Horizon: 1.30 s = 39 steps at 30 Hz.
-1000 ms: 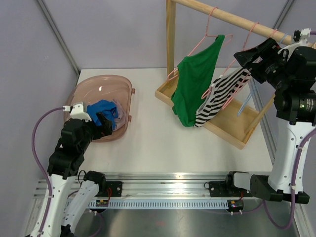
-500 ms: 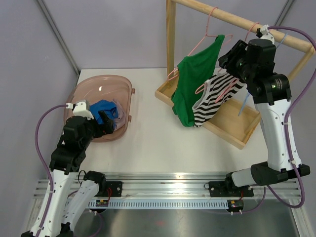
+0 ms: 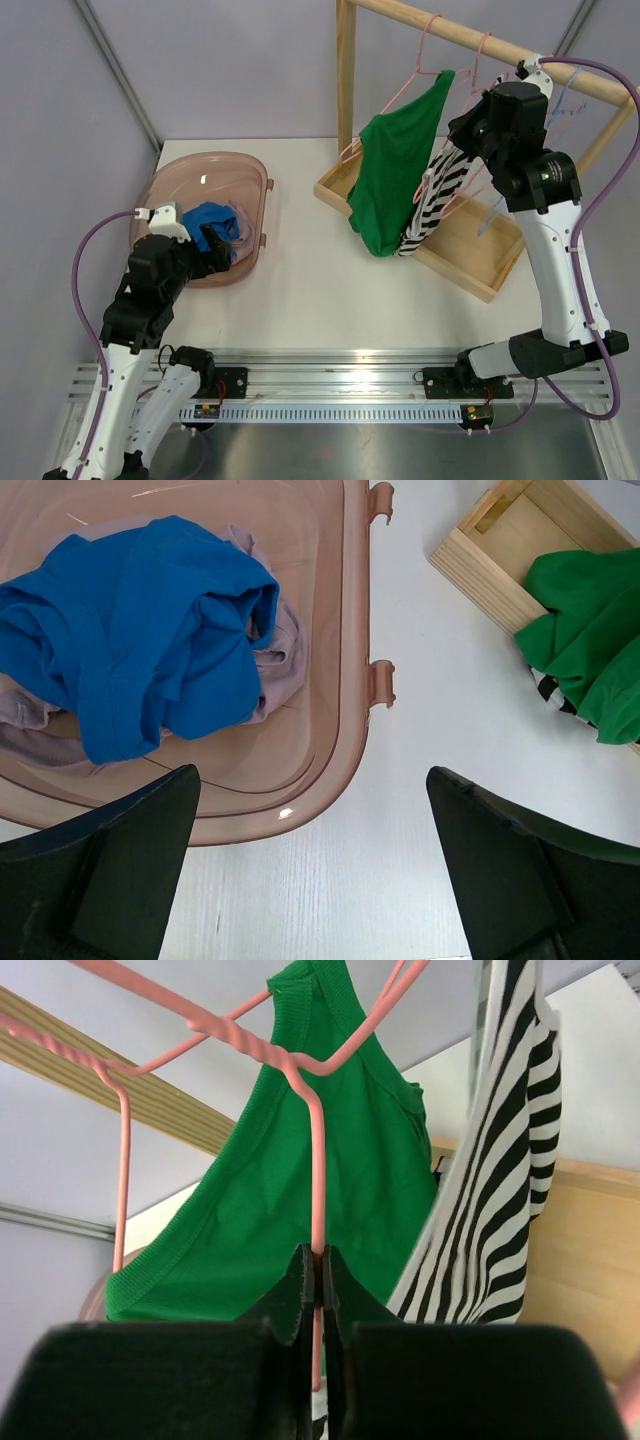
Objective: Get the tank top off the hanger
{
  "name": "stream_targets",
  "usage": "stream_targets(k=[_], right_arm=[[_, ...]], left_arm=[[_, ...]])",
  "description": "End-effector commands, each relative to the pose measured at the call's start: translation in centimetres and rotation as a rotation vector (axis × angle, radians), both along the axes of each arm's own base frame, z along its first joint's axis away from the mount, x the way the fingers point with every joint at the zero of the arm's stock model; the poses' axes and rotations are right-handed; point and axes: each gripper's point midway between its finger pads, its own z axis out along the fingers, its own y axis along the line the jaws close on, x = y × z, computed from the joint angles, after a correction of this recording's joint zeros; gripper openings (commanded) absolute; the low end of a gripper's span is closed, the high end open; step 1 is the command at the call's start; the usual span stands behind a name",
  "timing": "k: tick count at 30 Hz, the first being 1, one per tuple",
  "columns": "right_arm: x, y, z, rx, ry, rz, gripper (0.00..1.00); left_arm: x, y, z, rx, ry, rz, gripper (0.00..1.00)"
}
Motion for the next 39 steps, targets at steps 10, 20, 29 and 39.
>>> stream_targets(k=[10, 20, 29, 39], right_arm=[[-1.9, 0.9, 7.0, 0.203, -0.233, 0.024, 0.00], [-5.6, 3.5, 10.2, 0.280, -0.283, 0.217, 0.00], [-14.0, 5.9, 6.3, 0.213, -0.200, 0.519, 0.00], [-26.4, 8.0, 2.1, 0.173, -0.233, 0.939, 0.00]], left_arm=[[0.3, -0.7, 1.2, -0.014, -0.069, -0.044, 0.99], [0.1, -0.9, 1.4, -0.022, -0.081, -0.055, 0.99], [-0.7, -4.5, 3.6, -0.110, -0.160, -0.251, 0.99], [-3.6, -9.8, 12.2, -0.304, -0.376, -0.539, 0.99]])
